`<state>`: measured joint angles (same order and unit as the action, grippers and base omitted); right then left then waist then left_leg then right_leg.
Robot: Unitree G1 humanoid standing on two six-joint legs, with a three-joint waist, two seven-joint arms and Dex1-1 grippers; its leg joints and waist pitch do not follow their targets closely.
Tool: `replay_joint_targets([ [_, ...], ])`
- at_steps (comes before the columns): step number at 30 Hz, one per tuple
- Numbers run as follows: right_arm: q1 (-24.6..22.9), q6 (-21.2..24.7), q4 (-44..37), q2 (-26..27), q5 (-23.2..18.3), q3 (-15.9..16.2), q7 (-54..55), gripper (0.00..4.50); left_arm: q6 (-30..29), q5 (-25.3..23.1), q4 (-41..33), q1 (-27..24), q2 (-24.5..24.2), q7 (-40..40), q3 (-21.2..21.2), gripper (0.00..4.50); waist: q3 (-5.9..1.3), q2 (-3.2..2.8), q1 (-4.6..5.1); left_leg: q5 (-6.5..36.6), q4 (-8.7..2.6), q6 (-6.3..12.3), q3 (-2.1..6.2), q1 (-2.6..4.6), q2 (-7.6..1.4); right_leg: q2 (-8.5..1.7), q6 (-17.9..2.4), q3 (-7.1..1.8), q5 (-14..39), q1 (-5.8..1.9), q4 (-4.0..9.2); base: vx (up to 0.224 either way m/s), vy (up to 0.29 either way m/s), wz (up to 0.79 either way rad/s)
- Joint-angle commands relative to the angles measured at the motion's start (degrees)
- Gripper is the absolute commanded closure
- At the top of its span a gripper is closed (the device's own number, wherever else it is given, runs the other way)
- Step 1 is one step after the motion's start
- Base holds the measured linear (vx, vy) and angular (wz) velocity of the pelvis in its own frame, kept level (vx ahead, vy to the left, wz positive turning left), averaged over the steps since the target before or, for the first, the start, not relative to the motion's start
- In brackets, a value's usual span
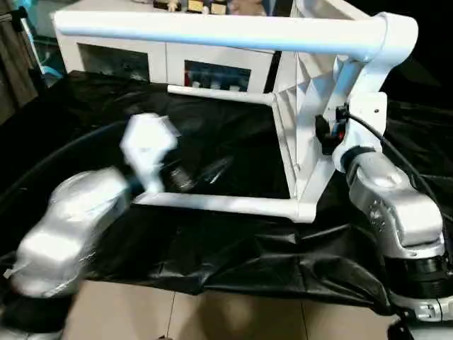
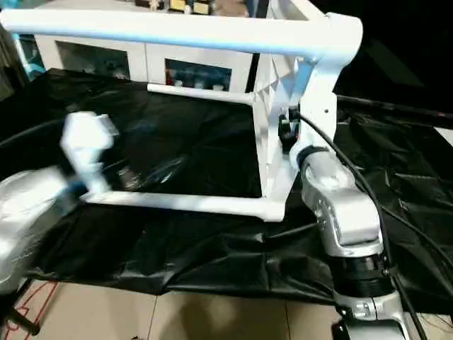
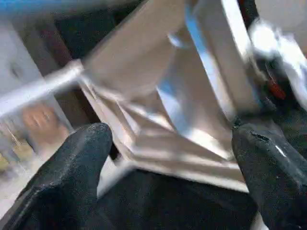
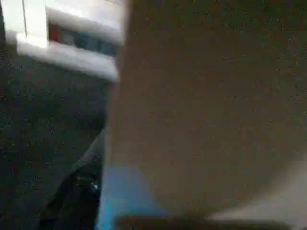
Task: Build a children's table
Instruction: Flip table
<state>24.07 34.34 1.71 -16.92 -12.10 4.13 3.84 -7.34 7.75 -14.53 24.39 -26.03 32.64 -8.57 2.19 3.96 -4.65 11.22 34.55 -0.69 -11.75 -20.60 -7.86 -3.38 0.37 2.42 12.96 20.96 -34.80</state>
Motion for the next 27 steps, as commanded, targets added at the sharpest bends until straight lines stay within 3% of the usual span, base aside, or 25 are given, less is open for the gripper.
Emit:
replay_joint_targets([
  [1,-0.1,-1.7,2.4,-0.6,0.9,-0.7,-0.7,1.39,4.7,-4.3,2.1,1.9,0.4,-1.6,-2.3,0.0,-2.06,-1.69,0.86,31.1,-5.94,-9.25,4.7,1.85,-5.51,-5.76,-2.7,-3.2,24.5,0.88,5.57,0.0,0.0,0.0],
  [2,-0.4,-4.3,3.1,-0.1,0.9,-1.2,-1.6,1.35,8.7,-9.0,3.9,3.6,-0.2,-4.3,-3.6,0.0,-2.77,-1.55,1.12,25.0,-5.85,-8.99,4.36,1.1,-5.67,-5.53,-4.5,-3.06,14.2,0.05,4.27,0.0,0.0,0.0],
  [3,-0.7,-5.8,3.3,0.1,1.0,-1.4,-2.1,1.3,10.8,-10.3,4.9,4.4,-0.3,-5.0,-3.8,0.0,-3.01,-1.71,0.98,18.2,-5.34,-7.25,3.86,0.74,-5.58,-5.5,-5.8,-3.24,6.8,-0.22,3.47,0.0,0.0,0.0],
  [4,-0.7,-5.8,3.3,0.1,1.0,-1.4,-2.1,1.3,10.8,-10.3,4.9,4.4,-0.3,-5.0,-3.8,0.0,-2.73,-1.98,1.22,15.6,-5.07,-5.58,3.37,0.45,-5.47,-5.43,-7.2,-3.32,5.5,0.02,3.46,0.0,0.0,0.0],
  [5,-1.2,-8.1,3.2,0.3,1.4,-1.6,-2.7,1.05,13.1,-11.5,5.7,5.1,-0.3,-5.7,-3.6,0.0,-2.68,-2.39,1.34,14.0,-4.89,-5.13,3.38,-0.19,-5.41,-5.75,-8.1,-3.4,5.4,-0.39,3.35,0.0,0.0,0.0],
  [7,-2.4,-12.7,2.7,0.5,1.7,-2.0,-4.1,0.94,18.9,-13.3,7.1,6.2,-0.4,-6.9,-2.5,0.0,-2.76,-2.42,1.13,12.7,-4.57,-4.33,3.08,-0.2,-5.37,-5.74,-8.5,-3.44,4.3,-0.28,3.58,0.0,0.0,0.0],
  [8,-3.3,-15.4,2.6,0.6,1.5,-2.2,-5.2,0.77,23.7,-15.1,8.6,6.8,-0.3,-7.6,-1.9,0.0,-2.88,-2.48,1.04,10.1,-4.37,-3.39,2.97,-0.34,-5.4,-5.63,-9.5,-3.33,0.7,-0.74,3.05,0.0,0.0,0.0],
  [11,-4.5,-18.0,2.1,0.7,1.9,-2.4,-5.2,0.52,28.1,-16.8,9.5,6.8,-1.0,-8.4,-1.9,0.0,-2.9,-2.66,0.95,7.3,-4.23,-1.83,2.82,-0.15,-5.53,-5.41,-10.9,-3.13,-3.0,-0.85,2.62,0.0,0.0,0.0],
  [16,-7.0,-24.2,1.2,1.0,3.1,-3.1,-5.3,0.11,36.5,-21.1,11.6,6.2,-1.9,-13.6,-1.4,0.0,-2.82,-2.94,0.91,7.9,-4.27,-1.76,2.81,0.14,-5.71,-5.29,-11.6,-2.98,-3.3,-0.79,2.49,0.0,0.0,0.0],
  [17,-7.9,-27.6,1.0,0.6,4.5,-2.6,-5.5,0.02,38.9,-22.0,12.4,5.6,-1.8,-14.3,-1.2,0.0,-2.78,-2.96,0.93,8.6,-4.32,-1.88,2.83,0.11,-5.73,-5.26,-11.4,-2.94,-2.5,-0.76,2.61,0.0,0.0,0.0],
  [20,-8.7,-31.3,0.8,0.3,5.4,-2.1,-6.6,0.02,41.1,-23.1,13.5,5.1,-1.7,-15.2,-0.8,0.0,-2.66,-3.01,0.85,10.4,-4.46,-2.46,2.82,0.32,-5.8,-5.36,-11.1,-3.01,-0.5,-0.59,2.73,0.0,0.0,0.0],
  [21,-10.0,-35.9,0.1,0.0,5.6,-1.4,-8.7,0.02,43.5,-24.7,14.1,4.4,-1.7,-16.6,-0.3,0.0,-2.72,-3.02,0.8,11.2,-4.47,-2.48,2.84,0.3,-5.84,-5.43,-10.9,-3.01,-0.1,-0.63,2.79,0.0,0.0,0.0],
  [22,-10.0,-35.9,0.1,0.0,5.6,-1.4,-8.7,0.02,43.5,-24.7,14.1,4.4,-1.7,-16.6,-0.3,0.0,-2.69,-2.93,0.85,11.2,-4.43,-2.42,2.88,0.26,-5.86,-5.48,-10.8,-3.07,-0.4,-0.71,2.73,0.0,0.0,0.0],
  [23,-11.1,-39.5,-0.7,-0.1,5.5,-0.8,-10.6,0.02,45.1,-26.1,14.4,4.0,-1.8,-18.3,0.2,0.0,-2.63,-3.03,0.77,11.3,-4.52,-2.09,2.92,0.22,-5.89,-5.51,-10.7,-3.11,-0.6,-0.72,2.75,0.0,0.0,0.0],
  [27,-12.1,-44.4,-1.6,0.3,5.2,-0.1,-13.3,0.02,46.7,-29.1,15.1,4.6,-1.9,-22.1,1.3,0.0,-2.51,-2.94,1.09,12.9,-4.59,-1.31,3.06,0.2,-5.92,-5.49,-11.0,-3.06,1.3,-0.67,2.91,0.0,0.0,0.0],
])
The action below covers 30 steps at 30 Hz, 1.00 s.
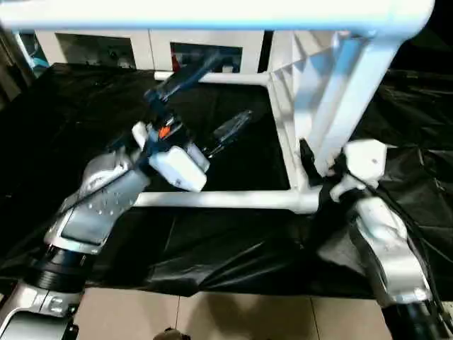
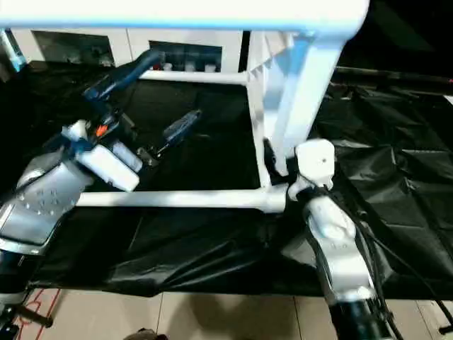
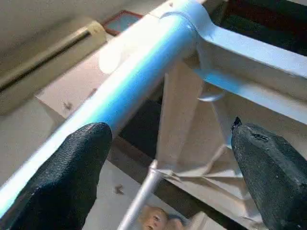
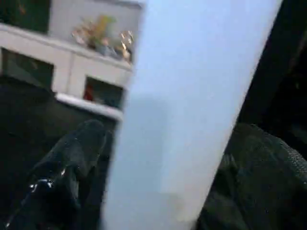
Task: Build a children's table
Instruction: Flip table
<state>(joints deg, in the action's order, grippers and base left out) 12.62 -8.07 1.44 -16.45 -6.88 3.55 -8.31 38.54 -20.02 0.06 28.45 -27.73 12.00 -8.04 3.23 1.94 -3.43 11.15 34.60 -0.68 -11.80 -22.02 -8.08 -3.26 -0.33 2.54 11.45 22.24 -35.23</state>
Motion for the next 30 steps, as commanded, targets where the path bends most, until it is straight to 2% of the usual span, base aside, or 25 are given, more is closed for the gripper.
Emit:
replay_joint_targets([
  [1,-1.0,-3.8,-1.4,-0.2,0.1,1.2,-2.3,0.02,1.2,-2.7,1.0,1.1,-0.1,-2.9,1.4,0.0,-3.49,-0.93,0.0,14.3,-4.7,-1.41,3.17,1.61,-5.71,-5.58,-10.2,-3.2,4.5,-1.88,3.51,0.0,0.0,0.0],
  [5,-1.9,-9.4,-1.6,0.1,2.0,2.7,-4.2,0.02,2.4,-7.1,1.3,2.1,0.9,-8.2,4.1,0.0,-3.58,-0.96,0.12,13.6,-4.63,-0.95,3.35,1.54,-5.75,-5.67,-10.4,-3.16,3.7,-2.0,3.41,0.0,0.0,0.0],
  [10,-1.9,-12.1,-2.2,0.2,2.8,2.3,-4.7,0.02,4.3,-9.0,0.9,2.7,0.6,-10.2,4.8,0.0,-3.71,-0.97,0.06,11.5,-4.33,0.82,3.21,1.49,-5.7,-5.61,-11.7,-3.13,0.0,-2.01,3.09,0.0,0.0,0.0],
  [14,-1.4,-13.9,-3.8,0.2,3.2,1.4,-4.4,0.02,5.2,-12.1,0.8,3.6,0.3,-13.2,5.5,0.0,-3.59,-1.17,0.01,13.1,-4.47,0.78,3.27,1.57,-5.76,-5.56,-11.5,-3.1,1.7,-1.95,3.29,0.0,0.0,0.0],
  [18,-0.7,-13.0,-5.8,0.0,2.2,1.7,-5.9,0.02,4.8,-14.5,1.4,5.0,0.0,-15.3,6.6,0.0,-3.56,-1.22,-0.02,14.1,-4.55,0.26,3.4,1.71,-5.77,-5.52,-11.0,-3.1,2.8,-1.86,3.33,0.0,0.0,0.0],
  [20,-0.6,-11.9,-6.9,-0.7,2.6,3.9,-8.6,0.02,5.0,-15.5,3.5,6.1,-0.8,-15.3,5.9,0.0,-3.55,-1.33,0.04,14.8,-4.5,0.17,3.43,1.64,-5.62,-5.5,-10.9,-3.11,3.5,-1.87,3.32,0.0,0.0,0.0],
  [24,-0.7,-10.3,-7.8,-0.8,1.8,5.5,-10.5,0.02,4.4,-16.9,5.5,6.6,-1.6,-15.5,5.4,0.0,-3.65,-1.35,0.18,14.3,-4.45,0.49,3.49,1.53,-5.62,-5.55,-10.9,-3.14,2.5,-1.87,3.29,0.0,0.0,0.0],
  [26,-0.8,-9.1,-9.2,-0.9,1.0,6.8,-12.0,0.02,3.2,-19.2,7.8,7.7,-2.6,-17.0,5.7,0.0,-3.69,-1.42,0.22,13.8,-4.41,0.8,3.5,1.5,-5.63,-5.42,-11.0,-3.09,1.6,-1.88,3.15,0.0,0.0,0.0],
  [27,-0.7,-9.0,-9.5,-0.9,1.1,7.1,-12.3,0.02,2.8,-20.1,8.9,8.4,-3.2,-17.6,5.8,0.0,-3.71,-1.65,0.1,14.1,-4.42,0.61,3.59,1.66,-5.66,-5.51,-11.0,-3.07,2.1,-1.76,3.13,0.0,0.0,0.0],
  [30,-0.7,-8.5,-9.0,-0.7,2.1,6.7,-12.0,0.02,2.1,-22.0,12.7,10.4,-5.0,-19.1,5.9,0.0,-3.69,-1.69,-0.02,14.8,-4.48,-0.11,3.61,1.8,-5.63,-5.41,-11.0,-3.07,2.5,-1.61,3.17,0.0,0.0,0.0],
])
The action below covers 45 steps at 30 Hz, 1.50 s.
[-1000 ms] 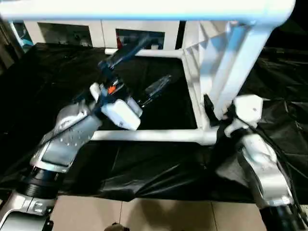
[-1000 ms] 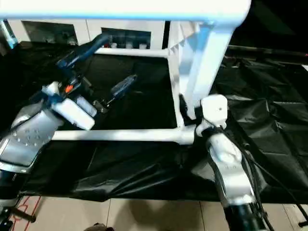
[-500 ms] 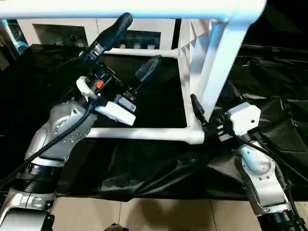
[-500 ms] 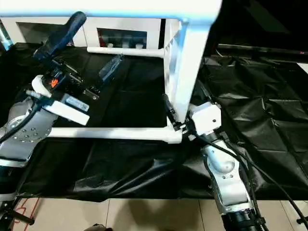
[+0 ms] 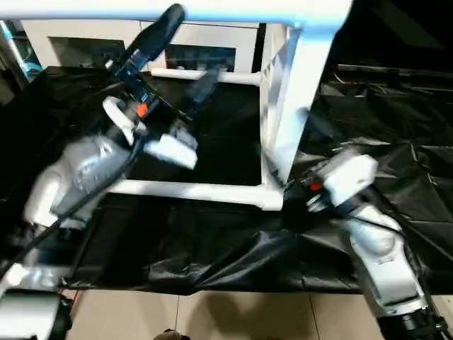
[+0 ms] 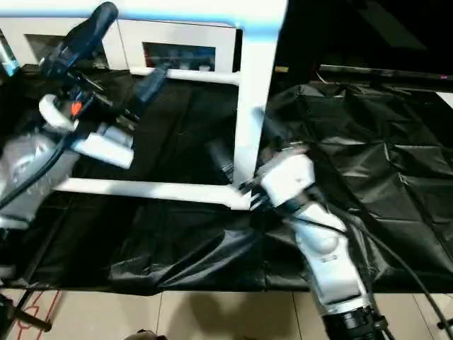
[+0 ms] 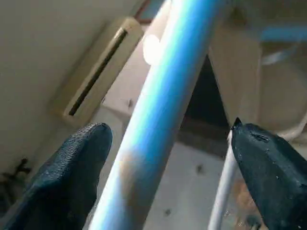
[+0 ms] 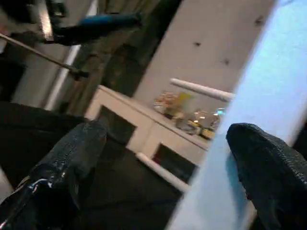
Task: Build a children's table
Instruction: Flip table
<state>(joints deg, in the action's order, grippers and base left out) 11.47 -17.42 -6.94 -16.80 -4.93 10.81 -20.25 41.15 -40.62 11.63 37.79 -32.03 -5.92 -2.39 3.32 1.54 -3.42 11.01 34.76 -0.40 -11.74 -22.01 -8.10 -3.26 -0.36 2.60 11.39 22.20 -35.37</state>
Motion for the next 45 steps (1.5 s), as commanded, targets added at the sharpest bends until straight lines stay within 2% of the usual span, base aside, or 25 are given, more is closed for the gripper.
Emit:
replay_joint_targets([
  [1,0.6,1.2,0.2,-0.3,1.0,-1.1,0.5,0.02,-0.4,-1.6,2.3,1.8,-1.2,-1.5,0.2,0.0,-3.77,-1.45,-0.09,15.5,-4.68,-0.87,3.55,1.9,-5.57,-5.26,-10.8,-3.09,2.7,-1.41,3.37,0.0,0.0,0.0],
  [2,0.8,1.5,1.8,-0.4,3.7,-1.6,1.8,0.02,-0.3,-2.3,4.0,2.8,-2.0,-2.3,0.3,0.0,-3.81,-1.42,-0.18,15.4,-4.67,-1.14,3.56,1.88,-5.51,-5.34,-11.0,-3.12,2.3,-1.5,3.26,0.0,0.0,0.0],
  [3,0.9,1.4,2.8,-0.5,5.6,-1.8,2.9,0.02,-0.3,-2.4,5.1,3.4,-2.5,-2.7,0.5,0.0,-3.78,-1.7,-0.16,15.6,-4.72,-1.77,3.56,1.86,-5.47,-5.27,-11.1,-3.08,2.3,-1.41,3.3,0.0,0.0,0.0],
  [4,1.3,2.2,4.2,-0.9,9.4,-2.2,5.5,0.02,-0.4,-3.0,6.1,4.0,-3.2,-3.6,0.7,0.0,-3.85,-1.59,-0.15,15.5,-4.66,-1.97,3.55,1.86,-5.42,-5.24,-11.1,-3.04,2.0,-1.44,3.18,0.0,0.0,0.0],
  [6,1.5,2.7,4.7,-1.0,11.4,-2.5,7.3,0.02,-0.6,-3.4,6.5,4.3,-3.5,-4.3,0.9,0.0,-3.76,-1.59,-0.08,15.6,-4.72,-2.61,3.59,1.78,-5.37,-5.41,-11.2,-3.07,2.8,-1.53,3.17,0.0,0.0,0.0],
  [7,1.4,2.7,4.8,-0.8,11.2,-2.8,7.8,0.02,-0.8,-3.6,6.9,4.6,-3.7,-4.8,0.9,0.0,-3.76,-1.59,-0.08,15.6,-4.72,-2.61,3.59,1.78,-5.37,-5.41,-11.2,-3.07,2.8,-1.53,3.17,0.0,0.0,0.0],
  [8,1.2,2.7,4.6,-0.5,11.3,-3.3,8.6,0.02,-0.7,-3.7,7.3,4.8,-4.0,-5.2,0.9,0.0,-3.67,-1.97,-0.2,17.2,-4.69,-2.84,3.62,1.98,-5.45,-5.59,-11.2,-3.23,4.7,-1.39,3.41,0.0,0.0,0.0],
  [10,0.5,2.0,4.2,0.1,10.1,-3.9,8.8,0.02,-0.5,-3.8,7.9,5.3,-4.4,-5.8,0.6,0.0,-3.72,-1.66,-0.2,18.0,-4.69,-2.93,3.61,1.94,-5.43,-5.55,-10.9,-3.26,5.4,-1.42,3.48,0.0,0.0,0.0],
  [16,-0.8,0.6,4.8,0.7,11.6,-5.5,11.1,0.02,-1.2,-5.1,12.9,8.2,-5.5,-7.1,-1.5,0.0,-3.77,-1.77,-0.15,15.8,-4.6,-2.19,3.61,1.72,-5.38,-5.53,-11.2,-3.18,2.6,-1.5,3.24,0.0,0.0,0.0],
  [19,-1.4,-0.7,4.1,0.9,9.0,-5.3,9.4,0.02,-2.0,-5.8,15.0,10.3,-5.2,-7.6,-2.3,0.0,-3.84,-1.79,-0.21,15.5,-4.55,-1.92,3.61,1.73,-5.44,-5.68,-11.4,-3.21,2.1,-1.62,3.16,0.0,0.0,0.0],
  [21,-1.8,-0.1,2.1,1.4,5.1,-3.5,5.7,0.02,-2.0,-5.9,16.5,11.7,-5.0,-8.1,-2.7,0.0,-3.78,-1.95,-0.23,16.2,-4.57,-1.55,3.65,1.81,-5.52,-5.68,-11.4,-3.21,2.5,-1.6,3.31,0.0,0.0,0.0],
  [22,-1.8,-0.1,2.1,1.4,5.1,-3.5,5.7,0.02,-2.0,-5.9,16.5,11.7,-5.0,-8.1,-2.7,0.0,-3.8,-1.92,-0.22,16.2,-4.55,-1.37,3.66,1.77,-5.52,-5.71,-11.4,-3.22,2.3,-1.66,3.26,0.0,0.0,0.0],
  [23,-1.9,0.2,1.0,1.7,4.3,-2.4,4.4,0.02,-1.9,-6.0,16.9,12.2,-5.0,-8.9,-2.9,0.0,-3.82,-2.13,-0.2,16.1,-4.58,-1.3,3.7,1.74,-5.61,-5.66,-11.5,-3.19,1.5,-1.63,3.25,0.0,0.0,0.0],
  [24,-2.0,2.6,-0.5,2.6,1.6,-1.1,2.4,0.01,-1.5,-5.6,17.3,12.6,-5.0,-8.9,-3.0,0.18,-3.85,-2.18,-0.24,16.0,-4.58,-1.08,3.78,1.73,-5.65,-5.67,-11.6,-3.16,0.9,-1.68,3.09,0.0,0.0,0.0],
  [25,-1.9,3.2,-1.0,3.0,0.5,-0.7,1.9,0.01,-1.4,-5.6,17.3,12.8,-5.0,-9.6,-3.0,0.18,-3.8,-2.17,-0.21,16.0,-4.61,-0.82,3.78,1.7,-5.62,-5.65,-11.7,-3.18,0.9,-1.7,3.15,0.0,0.0,0.0],
  [26,-1.8,3.9,-1.4,3.2,-0.4,-0.4,1.3,0.0,-1.2,-5.5,17.3,12.9,-5.1,-10.2,-2.9,0.29,-3.81,-2.4,-0.28,16.2,-4.63,-0.85,3.85,1.68,-5.69,-5.79,-11.9,-3.2,1.2,-1.68,3.14,0.0,0.0,0.0],
  [30,-1.6,5.2,-2.0,2.4,-1.2,1.6,-1.6,0.0,-1.5,-5.1,17.8,13.7,-5.6,-10.5,-2.9,0.75,-3.7,-2.33,-0.28,16.7,-4.69,-1.58,3.83,1.65,-5.68,-5.75,-12.0,-3.19,2.1,-1.67,3.2,0.0,0.0,0.0],
  [34,-1.8,5.6,-2.1,2.2,-1.0,2.6,-3.2,0.0,-1.5,-4.6,18.7,14.5,-6.0,-10.1,-3.2,0.96,-3.73,-2.32,-0.39,16.7,-4.65,-1.84,3.8,1.67,-5.61,-5.76,-11.6,-3.21,2.8,-1.56,3.23,0.0,0.0,0.0],
  [35,-2.0,6.0,-2.0,2.3,-1.0,2.8,-3.9,0.0,-1.6,-4.9,19.0,15.0,-6.3,-10.5,-3.5,1.2,-3.79,-2.32,-0.4,16.7,-4.64,-1.86,3.81,1.7,-5.62,-5.77,-11.6,-3.22,2.7,-1.58,3.23,0.0,0.0,0.0],
  [36,-1.9,6.3,-2.0,2.4,-0.9,2.9,-4.1,0.0,-1.5,-4.8,19.2,15.3,-6.4,-10.5,-3.6,1.2,-3.77,-2.0,-0.56,16.4,-4.63,-1.68,3.83,1.7,-5.64,-5.84,-11.7,-3.21,2.7,-1.59,3.18,0.0,0.0,0.0],
  [42,-1.3,7.7,-1.5,2.6,-1.4,3.3,-5.0,0.0,-1.2,-3.1,19.7,15.9,-6.5,-7.8,-4.2,1.68,-3.77,-2.08,-0.66,15.4,-4.61,-1.57,3.79,1.65,-5.69,-5.9,-12.0,-3.2,1.9,-1.61,3.08,0.0,0.0,0.0],
  [45,-0.9,8.2,-1.1,2.9,-1.6,3.4,-5.5,0.0,-2.2,-3.5,19.8,16.4,-6.8,-8.0,-4.3,2.11,-3.78,-2.02,-0.78,15.5,-4.61,-1.64,3.77,1.71,-5.74,-5.98,-11.8,-3.21,2.4,-1.58,3.07,0.0,0.0,0.0],
])
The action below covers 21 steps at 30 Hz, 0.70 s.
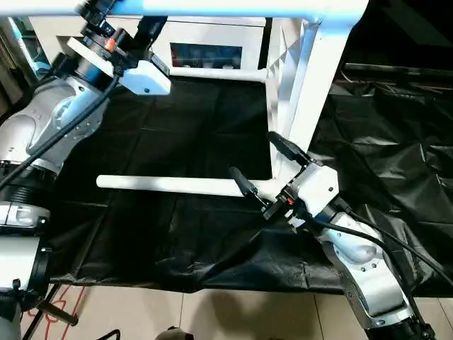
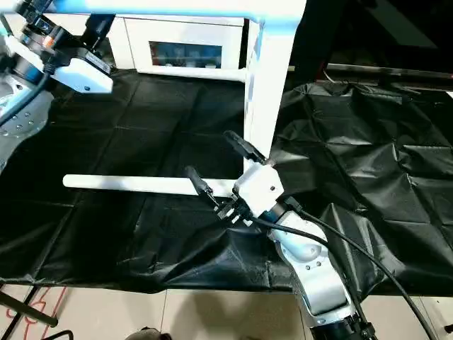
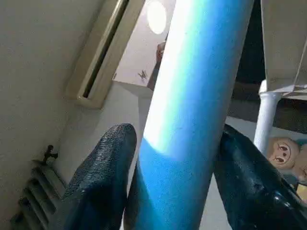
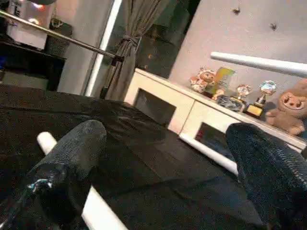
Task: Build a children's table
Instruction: Flip table
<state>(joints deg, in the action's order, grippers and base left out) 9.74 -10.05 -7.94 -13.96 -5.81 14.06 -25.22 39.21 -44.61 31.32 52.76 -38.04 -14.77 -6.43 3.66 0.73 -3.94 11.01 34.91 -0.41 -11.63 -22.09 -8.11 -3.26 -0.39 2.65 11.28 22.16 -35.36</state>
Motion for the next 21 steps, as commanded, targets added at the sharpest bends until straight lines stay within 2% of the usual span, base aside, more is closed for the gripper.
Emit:
replay_joint_targets([
  [1,0.8,0.8,0.0,0.2,-0.7,0.1,-0.7,0.0,-0.3,0.9,0.2,1.8,-0.8,1.1,-0.1,2.11,-4.13,-1.26,-0.3,15.6,-4.74,-1.65,3.67,1.81,-5.72,-6.02,-11.8,-3.28,2.6,-1.53,3.09,0.0,0.0,0.0],
  [2,0.8,0.9,0.3,0.5,-0.7,0.3,-0.8,0.0,-0.1,2.0,0.3,2.3,-0.9,2.6,-0.1,2.15,-4.13,-1.12,-0.41,15.4,-4.73,-1.61,3.66,1.83,-5.74,-6.05,-11.8,-3.29,2.6,-1.51,3.1,0.0,0.0,0.0],
  [6,0.7,0.9,0.6,0.7,-0.9,0.6,-1.3,0.0,-0.2,5.5,0.5,2.7,-0.9,7.7,-0.5,2.43,-4.17,-1.2,-1.01,14.8,-4.73,-1.9,3.52,1.98,-5.77,-6.04,-11.8,-3.28,1.9,-1.35,2.95,0.0,0.0,0.0],
  [9,0.7,1.1,0.8,0.8,-0.8,0.6,-1.5,0.0,-1.3,11.4,0.7,2.4,-0.1,15.3,-0.7,2.51,-4.18,-1.29,-1.58,14.9,-4.78,-2.52,3.42,2.22,-5.76,-6.07,-12.0,-3.26,1.7,-1.16,2.82,0.0,0.0,0.0],
  [11,0.7,1.3,0.8,0.7,-0.9,0.5,-1.9,0.0,-7.1,20.3,-0.6,1.5,1.7,25.1,0.3,2.52,-4.08,-1.3,-1.8,15.4,-4.88,-3.06,3.31,2.26,-5.75,-6.04,-12.4,-3.24,2.5,-1.01,2.86,0.0,0.0,0.0],
  [12,0.7,1.4,0.9,0.7,-0.9,0.4,-2.1,0.0,-12.2,25.0,-2.0,1.4,2.8,30.0,1.5,2.52,-4.04,-1.18,-1.99,15.9,-4.9,-3.28,3.21,2.38,-5.73,-6.18,-12.4,-3.3,3.3,-1.01,2.95,0.0,0.0,0.0],
  [13,0.6,1.4,1.0,0.6,-0.9,0.3,-2.2,0.0,-14.0,26.6,-2.4,1.3,3.2,31.7,1.9,2.52,-4.04,-1.18,-1.99,15.9,-4.9,-3.28,3.21,2.38,-5.73,-6.18,-12.4,-3.3,3.3,-1.01,2.95,0.0,0.0,0.0],
  [16,0.6,1.3,1.3,0.4,-1.0,-0.1,-2.7,0.0,-25.2,33.9,-5.8,1.7,5.2,38.6,4.6,2.52,-3.73,-1.01,-2.5,17.2,-4.8,-2.97,3.0,2.45,-5.59,-6.42,-12.1,-3.53,8.3,-0.87,3.54,0.0,0.0,0.0],
  [18,0.7,1.3,1.4,0.2,-1.0,-0.3,-2.8,0.0,-29.1,36.1,-7.1,1.9,5.5,40.8,5.3,2.52,-3.64,-1.12,-2.95,17.4,-4.73,-2.37,3.05,2.38,-5.69,-6.8,-11.2,-3.68,13.2,-0.85,3.98,0.0,0.0,0.0],
  [19,0.7,1.3,1.4,0.2,-1.0,-0.3,-2.8,0.0,-29.1,36.1,-7.1,1.9,5.5,40.8,5.3,2.52,-3.64,-1.12,-2.95,17.4,-4.73,-2.37,3.05,2.38,-5.69,-6.8,-11.2,-3.68,13.2,-0.85,3.98,0.0,0.0,0.0],
  [21,1.0,1.4,1.8,0.0,-1.0,-0.6,-3.2,0.0,-35.6,40.0,-8.8,1.7,6.1,44.0,6.4,2.52,-3.69,-1.28,-3.34,17.3,-4.82,-2.13,3.21,2.12,-5.73,-6.76,-9.6,-3.66,16.8,-0.82,4.24,0.0,0.0,0.0],
])
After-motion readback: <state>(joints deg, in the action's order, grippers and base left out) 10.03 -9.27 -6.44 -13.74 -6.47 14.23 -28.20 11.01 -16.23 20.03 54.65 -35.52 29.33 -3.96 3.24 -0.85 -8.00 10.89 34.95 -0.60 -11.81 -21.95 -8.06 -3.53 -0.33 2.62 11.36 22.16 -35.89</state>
